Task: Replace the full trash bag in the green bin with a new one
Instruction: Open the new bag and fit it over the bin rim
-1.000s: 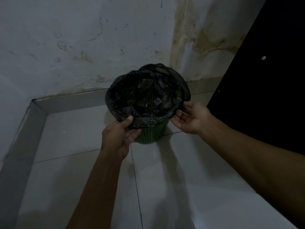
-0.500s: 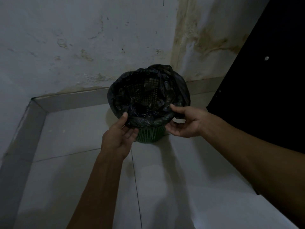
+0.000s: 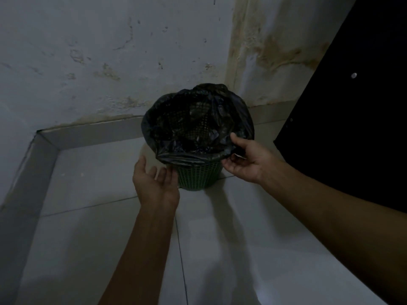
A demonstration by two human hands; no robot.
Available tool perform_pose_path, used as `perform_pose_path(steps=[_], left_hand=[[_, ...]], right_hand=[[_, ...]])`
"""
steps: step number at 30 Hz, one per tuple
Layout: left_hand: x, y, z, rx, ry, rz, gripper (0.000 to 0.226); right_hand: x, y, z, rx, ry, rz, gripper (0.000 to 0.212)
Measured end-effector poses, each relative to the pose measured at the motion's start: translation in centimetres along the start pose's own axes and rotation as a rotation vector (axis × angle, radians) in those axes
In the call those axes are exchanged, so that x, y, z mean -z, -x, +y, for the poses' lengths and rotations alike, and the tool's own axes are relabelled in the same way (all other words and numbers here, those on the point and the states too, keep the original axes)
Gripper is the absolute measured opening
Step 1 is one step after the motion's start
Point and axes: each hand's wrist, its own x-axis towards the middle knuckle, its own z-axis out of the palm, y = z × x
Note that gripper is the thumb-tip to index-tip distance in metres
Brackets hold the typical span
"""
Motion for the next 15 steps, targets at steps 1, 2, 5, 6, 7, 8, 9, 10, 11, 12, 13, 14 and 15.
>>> perform_pose_path(steps=[1,2,5,6,7,8,9,10,11,12,13,14,15], left_hand=[[0.0,0.5,-0.8,-0.024,-0.051,0.084,0.059],[-0.1,1.2,-1.7,-0.035,-0.106,0.131,0.06],[-0.6,3.7,-5.1,0.013,-0.224,0.012,0.058],[-0.8,4.1,-5.9,0.014,-0.275,-0.032,0.053],[-1.1,4.4,-6.4,0.002,-0.318,-0.065,0.041],[-1.4,4.3,-6.6,-0.012,-0.343,-0.08,0.027],[-1.6,4.0,-6.4,-0.017,-0.35,-0.078,0.014],[-1.8,3.6,-6.1,-0.013,-0.349,-0.068,0.008],[-1.9,3.1,-5.6,-0.011,-0.347,-0.058,0.007],[-1.9,2.8,-5.2,-0.015,-0.35,-0.057,0.008],[-1.9,2.4,-4.9,-0.029,-0.366,-0.062,0.012],[-1.9,2.2,-4.7,-0.043,-0.384,-0.066,0.015],[-1.9,2.2,-4.6,-0.055,-0.399,-0.069,0.016]], right_hand=[[0.0,-0.1,0.1,0.009,0.007,0.002,0.021],[-0.1,-0.3,0.2,0.014,0.011,0.003,0.021],[-0.2,-0.4,0.5,0.023,0.019,0.002,0.019],[-0.2,-0.3,0.5,0.025,0.028,-0.002,0.019],[-0.2,-0.3,0.6,0.026,0.039,-0.004,0.019],[-0.2,-0.2,0.7,0.022,0.047,-0.01,0.019],[-0.2,-0.1,0.7,0.012,0.049,-0.02,0.02],[-0.1,-0.1,0.8,-0.004,0.049,-0.033,0.022],[0.0,-0.1,0.8,-0.021,0.06,-0.043,0.024],[0.0,-0.1,0.8,-0.03,0.087,-0.046,0.028],[0.1,-0.2,0.8,-0.026,0.119,-0.043,0.031],[0.1,-0.3,0.7,-0.01,0.15,-0.028,0.032],[0.1,-0.4,0.5,0.016,0.173,0.0,0.031]])
